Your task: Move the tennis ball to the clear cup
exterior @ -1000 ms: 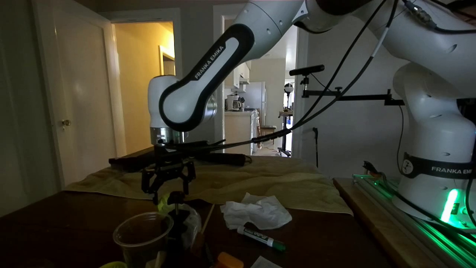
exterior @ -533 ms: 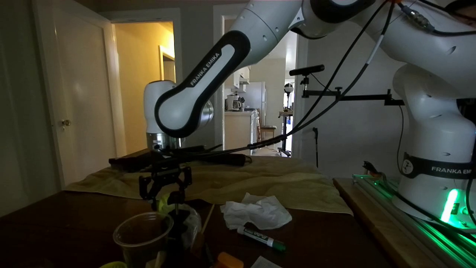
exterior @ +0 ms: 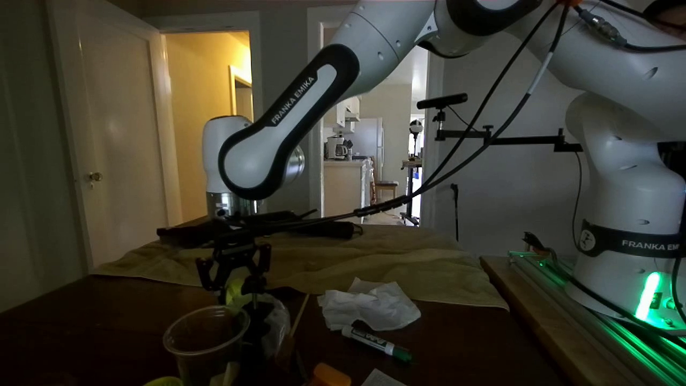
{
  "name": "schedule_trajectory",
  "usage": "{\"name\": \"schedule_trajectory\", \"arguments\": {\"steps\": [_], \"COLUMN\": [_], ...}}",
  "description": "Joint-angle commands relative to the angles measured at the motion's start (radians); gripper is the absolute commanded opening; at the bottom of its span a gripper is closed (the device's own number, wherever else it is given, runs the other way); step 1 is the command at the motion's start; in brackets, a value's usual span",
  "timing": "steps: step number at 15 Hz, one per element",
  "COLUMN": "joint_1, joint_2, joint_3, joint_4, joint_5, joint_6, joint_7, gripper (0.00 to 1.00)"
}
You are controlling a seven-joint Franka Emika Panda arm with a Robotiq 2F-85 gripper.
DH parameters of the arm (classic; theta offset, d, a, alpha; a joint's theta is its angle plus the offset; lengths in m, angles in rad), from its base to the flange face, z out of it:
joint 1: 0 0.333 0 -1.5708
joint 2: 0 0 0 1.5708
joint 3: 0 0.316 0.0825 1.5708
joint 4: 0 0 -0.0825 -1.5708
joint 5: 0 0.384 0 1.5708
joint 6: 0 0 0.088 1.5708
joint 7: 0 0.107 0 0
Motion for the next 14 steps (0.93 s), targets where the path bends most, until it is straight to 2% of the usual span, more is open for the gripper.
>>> {"name": "schedule_trajectory", "arguments": {"steps": [1, 7, 14], "joint_1": [0.013, 0.030, 0.078], "joint_2": [-0.019, -0.132, -0.266], "joint_3": [-0.019, -0.046, -0.017], "joint_4": [0.011, -0.037, -0.112], "joint_5": [-0.007, -0.029, -0.069], "joint_6": [-0.018, -0.014, -0.071], "joint_7": [0.033, 0.052, 0.032], "gripper": [0.42, 0.42, 0.42]}}
